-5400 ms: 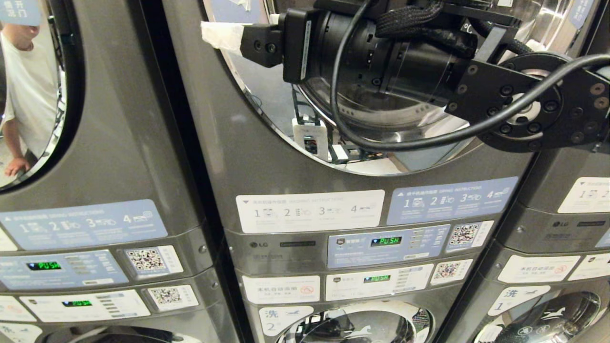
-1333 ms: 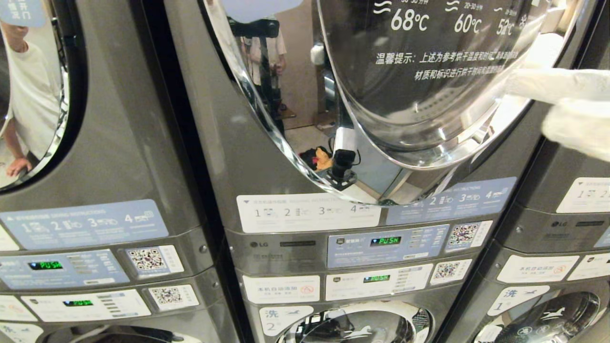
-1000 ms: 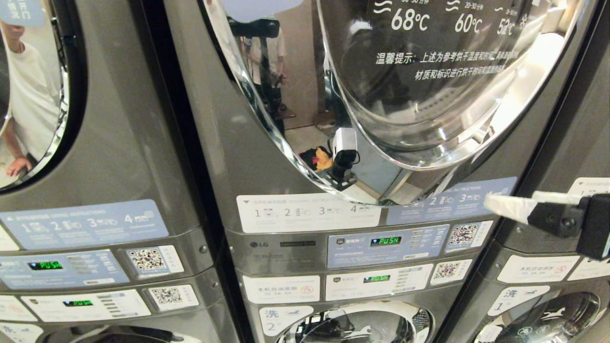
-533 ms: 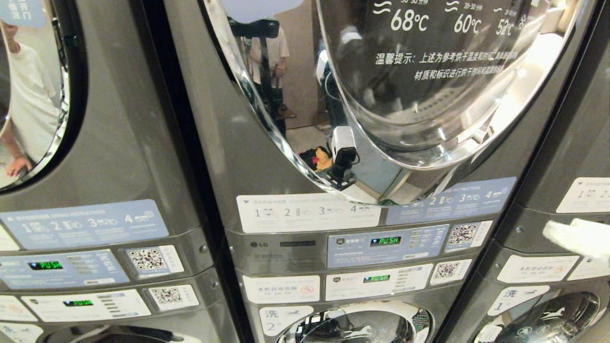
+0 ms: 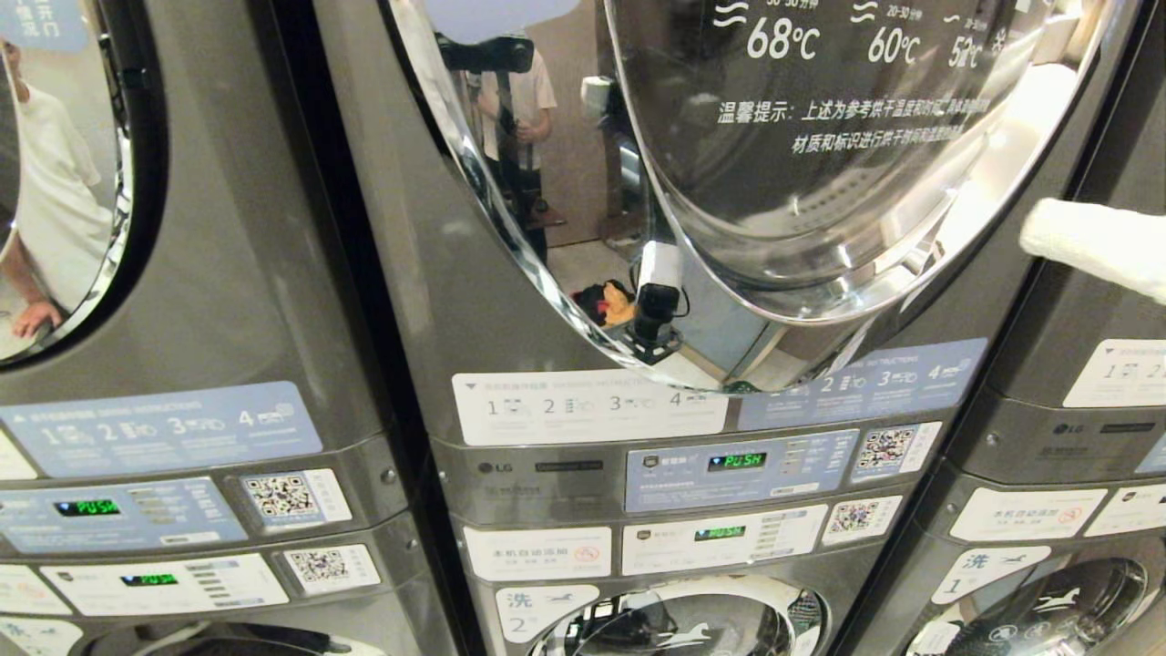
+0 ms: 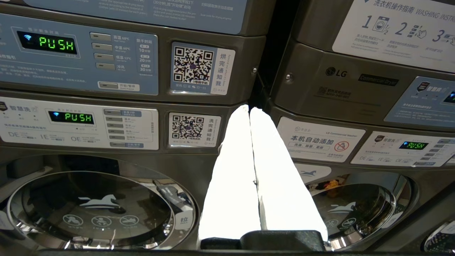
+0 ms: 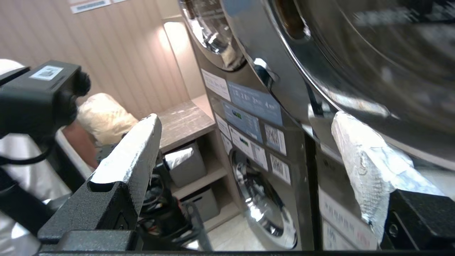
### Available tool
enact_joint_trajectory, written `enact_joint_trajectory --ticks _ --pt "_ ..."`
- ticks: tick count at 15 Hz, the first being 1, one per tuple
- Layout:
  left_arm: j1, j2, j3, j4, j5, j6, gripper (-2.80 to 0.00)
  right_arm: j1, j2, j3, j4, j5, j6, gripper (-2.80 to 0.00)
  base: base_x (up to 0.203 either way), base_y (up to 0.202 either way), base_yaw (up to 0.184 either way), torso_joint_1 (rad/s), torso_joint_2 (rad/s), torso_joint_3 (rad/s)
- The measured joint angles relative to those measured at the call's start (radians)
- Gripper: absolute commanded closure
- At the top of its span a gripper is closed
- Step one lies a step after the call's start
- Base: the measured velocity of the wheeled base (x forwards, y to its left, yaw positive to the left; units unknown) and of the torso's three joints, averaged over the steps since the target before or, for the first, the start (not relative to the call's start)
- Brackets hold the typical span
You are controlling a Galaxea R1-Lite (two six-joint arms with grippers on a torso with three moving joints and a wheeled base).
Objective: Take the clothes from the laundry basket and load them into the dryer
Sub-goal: Open the dryer
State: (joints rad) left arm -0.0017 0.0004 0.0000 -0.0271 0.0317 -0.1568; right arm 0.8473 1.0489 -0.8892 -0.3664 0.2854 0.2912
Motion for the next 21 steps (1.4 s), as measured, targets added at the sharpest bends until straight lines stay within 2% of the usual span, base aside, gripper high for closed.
enact_joint_trajectory --ticks 5,8,12,21 --pt "0.0 0.0 0.0 0.0 0.0 0.0 0.0 0.014 0.24 -0.095 -0.228 0.038 -0.124 -2.8 0.0 0.0 0.0 0.0 0.0 0.0" --pt "0.0 0.0 0.0 0.0 0.0 0.0 0.0 0.014 0.322 -0.154 -0.244 0.057 -0.206 -2.8 0.0 0.0 0.0 0.0 0.0 0.0" --pt "0.0 0.0 0.0 0.0 0.0 0.0 0.0 0.015 0.364 -0.177 -0.245 0.145 -0.275 -2.8 0.0 0.0 0.0 0.0 0.0 0.0" --pt "0.0 0.0 0.0 0.0 0.0 0.0 0.0 0.014 0.456 -0.294 -0.245 0.165 -0.294 -2.8 0.0 0.0 0.0 0.0 0.0 0.0"
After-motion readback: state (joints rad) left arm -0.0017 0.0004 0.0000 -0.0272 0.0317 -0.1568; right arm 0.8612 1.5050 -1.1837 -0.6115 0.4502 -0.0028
